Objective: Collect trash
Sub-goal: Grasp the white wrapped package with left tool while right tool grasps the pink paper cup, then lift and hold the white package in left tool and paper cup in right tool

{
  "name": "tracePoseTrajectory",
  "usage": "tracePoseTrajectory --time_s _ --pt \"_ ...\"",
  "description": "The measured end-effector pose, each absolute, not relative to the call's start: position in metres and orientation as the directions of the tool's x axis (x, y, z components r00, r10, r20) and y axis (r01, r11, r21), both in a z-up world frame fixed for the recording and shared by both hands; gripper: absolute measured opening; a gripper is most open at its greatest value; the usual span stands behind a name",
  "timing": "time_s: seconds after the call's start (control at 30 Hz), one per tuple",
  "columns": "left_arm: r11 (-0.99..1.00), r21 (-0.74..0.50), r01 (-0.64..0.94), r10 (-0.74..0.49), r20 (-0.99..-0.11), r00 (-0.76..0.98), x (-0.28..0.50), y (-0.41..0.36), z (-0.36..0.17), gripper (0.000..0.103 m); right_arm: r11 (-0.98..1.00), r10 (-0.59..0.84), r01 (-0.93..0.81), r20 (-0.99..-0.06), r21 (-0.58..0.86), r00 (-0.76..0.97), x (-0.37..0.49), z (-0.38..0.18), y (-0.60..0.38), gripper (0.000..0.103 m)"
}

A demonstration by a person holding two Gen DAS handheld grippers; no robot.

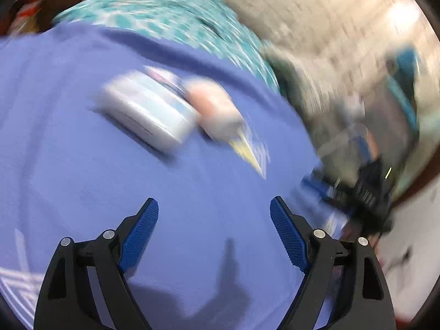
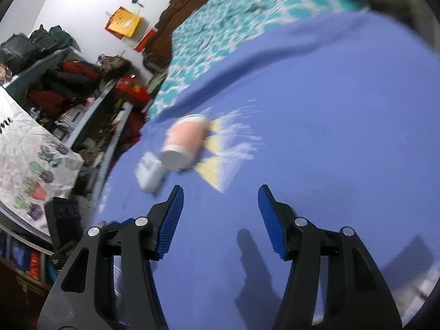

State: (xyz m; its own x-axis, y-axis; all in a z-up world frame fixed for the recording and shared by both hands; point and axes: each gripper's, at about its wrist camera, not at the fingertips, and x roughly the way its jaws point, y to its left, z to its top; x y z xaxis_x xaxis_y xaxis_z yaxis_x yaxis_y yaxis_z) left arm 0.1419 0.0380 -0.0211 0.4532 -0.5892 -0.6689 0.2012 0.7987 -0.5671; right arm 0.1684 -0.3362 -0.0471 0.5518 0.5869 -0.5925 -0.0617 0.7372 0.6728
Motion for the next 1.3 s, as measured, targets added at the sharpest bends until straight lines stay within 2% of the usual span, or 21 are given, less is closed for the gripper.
tracePoseTrajectory --time_s 0.13,0.33,0.43,0.47,0.5,0.53,0.57,0.63,0.83,1.1,1.3 --pt "0.745 -0.663 0.076 -0.604 -0.621 0.499 0.184 0.081 -0.019 0.079 0.742 0.575 -0.042 -0.603 0.669 0.553 0.221 -0.055 -0.296 0.063" --pt "0.781 -0.624 0.021 -0.549 -0.67 0.5 0.233 0.078 -0.03 0.079 0.723 0.581 0.007 -0.613 0.691 0.535 0.273 -0.067 -0.27 0.075" --pt "0.78 -0.625 0.033 -0.557 -0.669 0.492 0.24 0.072 -0.037 0.078 0.741 0.574 -0.004 -0.631 0.671 0.522 0.291 -0.072 -0.249 0.075" --pt "0.784 -0.619 0.043 -0.556 -0.67 0.492 0.239 0.071 -0.04 0.074 0.755 0.568 -0.021 -0.639 0.655 0.519 0.293 -0.072 -0.243 0.073" --pt "0.776 -0.627 0.063 -0.577 -0.667 0.471 0.24 0.065 -0.042 0.057 0.778 0.564 -0.056 -0.657 0.626 0.501 0.295 -0.07 -0.232 0.069" --pt "0.761 -0.645 0.074 -0.604 -0.662 0.444 0.242 0.061 -0.047 0.048 0.778 0.577 -0.077 -0.661 0.623 0.48 0.293 -0.071 -0.226 0.068" --pt "0.762 -0.642 0.079 -0.608 -0.669 0.426 0.24 0.054 -0.05 0.046 0.784 0.576 -0.093 -0.663 0.614 0.479 0.29 -0.069 -0.224 0.066" --pt "0.797 -0.594 0.11 -0.573 -0.687 0.446 0.234 0.046 -0.045 0.046 0.797 0.562 -0.112 -0.662 0.593 0.496 0.274 -0.061 -0.224 0.063" --pt "0.736 -0.654 0.177 -0.664 -0.644 0.381 0.185 0.03 -0.042 0.046 0.754 0.601 -0.105 -0.617 0.649 0.507 0.2 -0.058 -0.266 0.063" --pt "0.701 -0.646 0.301 -0.713 -0.641 0.284 0.095 -0.014 -0.042 0.046 0.719 0.614 -0.089 -0.57 0.689 0.546 0.081 -0.058 -0.313 0.064" --pt "0.738 -0.583 0.34 -0.67 -0.691 0.271 0.064 -0.026 -0.042 0.046 0.685 0.617 -0.078 -0.521 0.724 0.589 0.034 -0.058 -0.333 0.065"
